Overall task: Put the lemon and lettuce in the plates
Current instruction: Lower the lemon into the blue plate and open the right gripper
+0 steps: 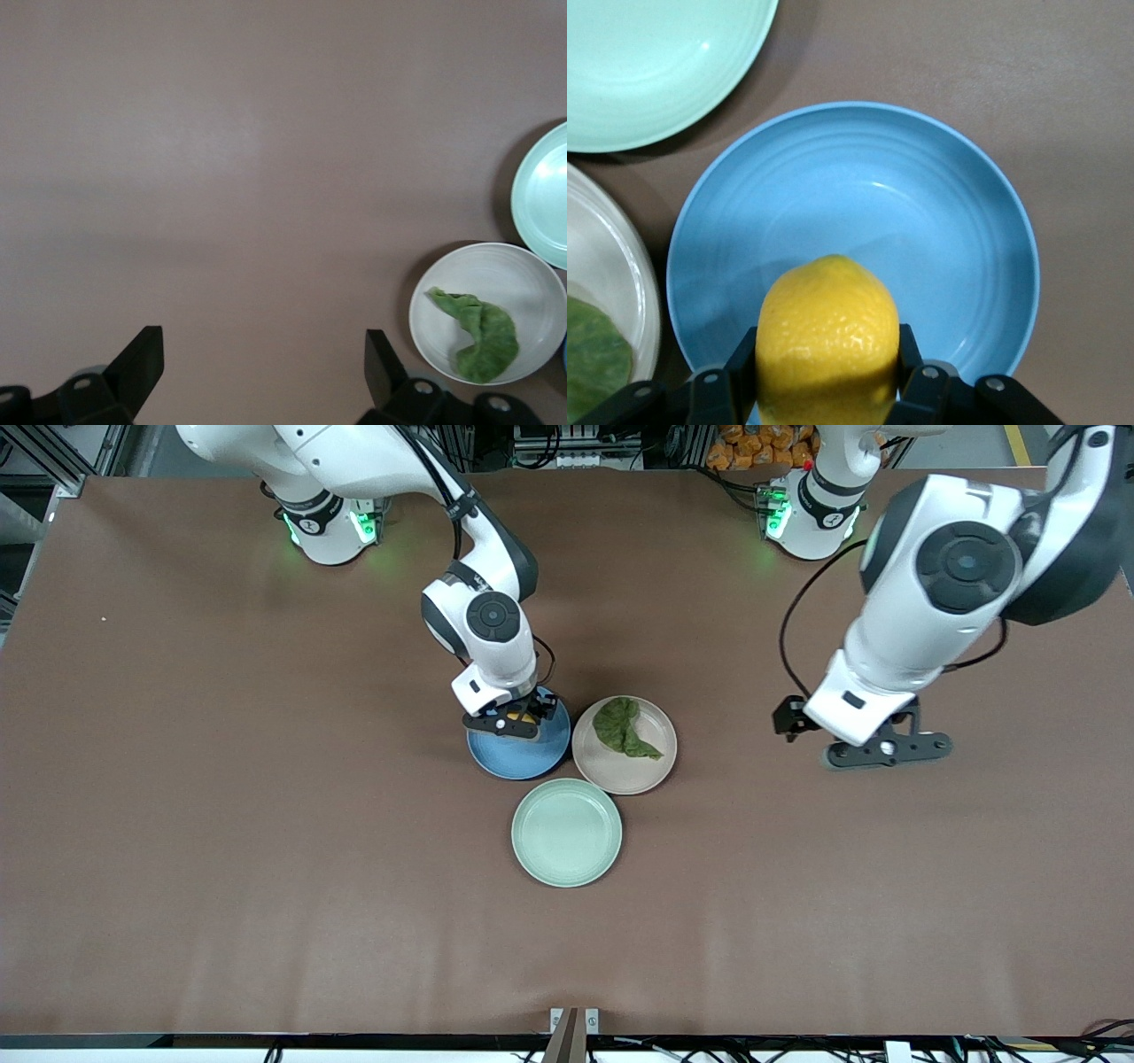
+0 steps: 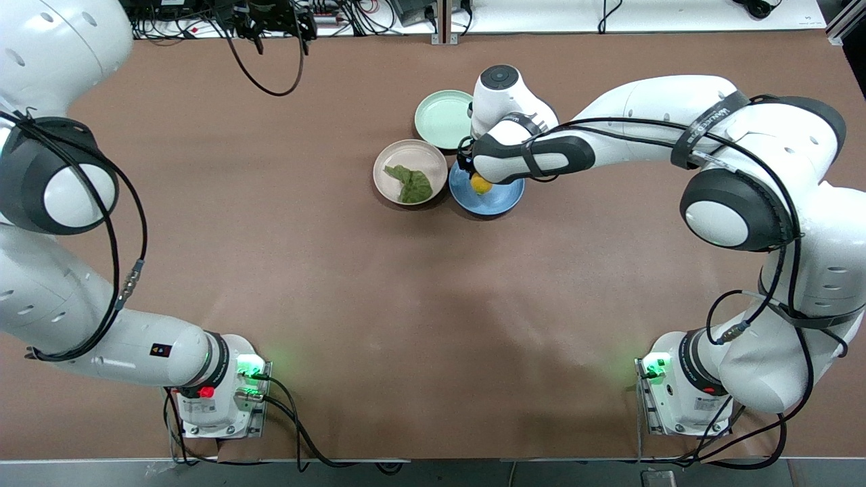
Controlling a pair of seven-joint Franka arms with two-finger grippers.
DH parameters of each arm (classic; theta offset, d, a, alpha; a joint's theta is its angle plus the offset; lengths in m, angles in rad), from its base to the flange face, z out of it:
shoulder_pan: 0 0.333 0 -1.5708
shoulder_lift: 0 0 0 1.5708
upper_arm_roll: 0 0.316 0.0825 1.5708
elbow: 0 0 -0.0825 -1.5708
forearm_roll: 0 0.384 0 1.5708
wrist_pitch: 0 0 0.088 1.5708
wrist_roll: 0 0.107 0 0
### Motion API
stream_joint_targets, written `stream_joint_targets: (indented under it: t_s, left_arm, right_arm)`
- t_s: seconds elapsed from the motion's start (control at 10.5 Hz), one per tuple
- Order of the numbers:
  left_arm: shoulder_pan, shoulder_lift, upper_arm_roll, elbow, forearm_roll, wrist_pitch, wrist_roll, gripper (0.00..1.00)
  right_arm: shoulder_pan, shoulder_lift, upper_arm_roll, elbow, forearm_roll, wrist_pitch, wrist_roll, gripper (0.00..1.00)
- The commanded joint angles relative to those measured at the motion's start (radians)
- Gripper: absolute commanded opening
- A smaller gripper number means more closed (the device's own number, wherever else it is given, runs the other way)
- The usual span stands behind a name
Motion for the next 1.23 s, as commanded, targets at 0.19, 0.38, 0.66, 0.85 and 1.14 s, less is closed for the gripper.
stream_joint_targets:
  t_s: [0.19, 0.38, 0.66, 0.85, 1.14]
  left_arm:
    - [0.068, -0.092, -0.012, -0.02, -0.017, -0.026, 0.136, 1.0]
    - [0.091, -0.12, -0.009, -0.02, -0.044, -0.055, 0.19, 1.0]
    - [0.103, -0.126, -0.007, -0.02, -0.046, -0.071, 0.209, 1.0]
    - [0.114, -0.134, -0.009, -0.017, -0.046, -0.092, 0.215, 1.0]
    - [0.126, -0.139, 0.028, 0.033, -0.057, -0.147, 0.293, 1.0]
  right_arm:
    - [-0.013, -0.022, -0.011, 0.059, -0.013, -0.064, 0.055, 1.0]
    - [-0.077, -0.026, -0.013, 0.195, -0.013, -0.239, 0.038, 1.0]
    - [-0.199, -0.071, -0.011, 0.209, -0.012, -0.33, -0.17, 1.0]
    - [-0.26, -0.079, -0.011, 0.208, -0.01, -0.339, -0.268, 1.0]
    - [-0.405, -0.105, 0.027, 0.205, -0.01, -0.376, -0.408, 1.0]
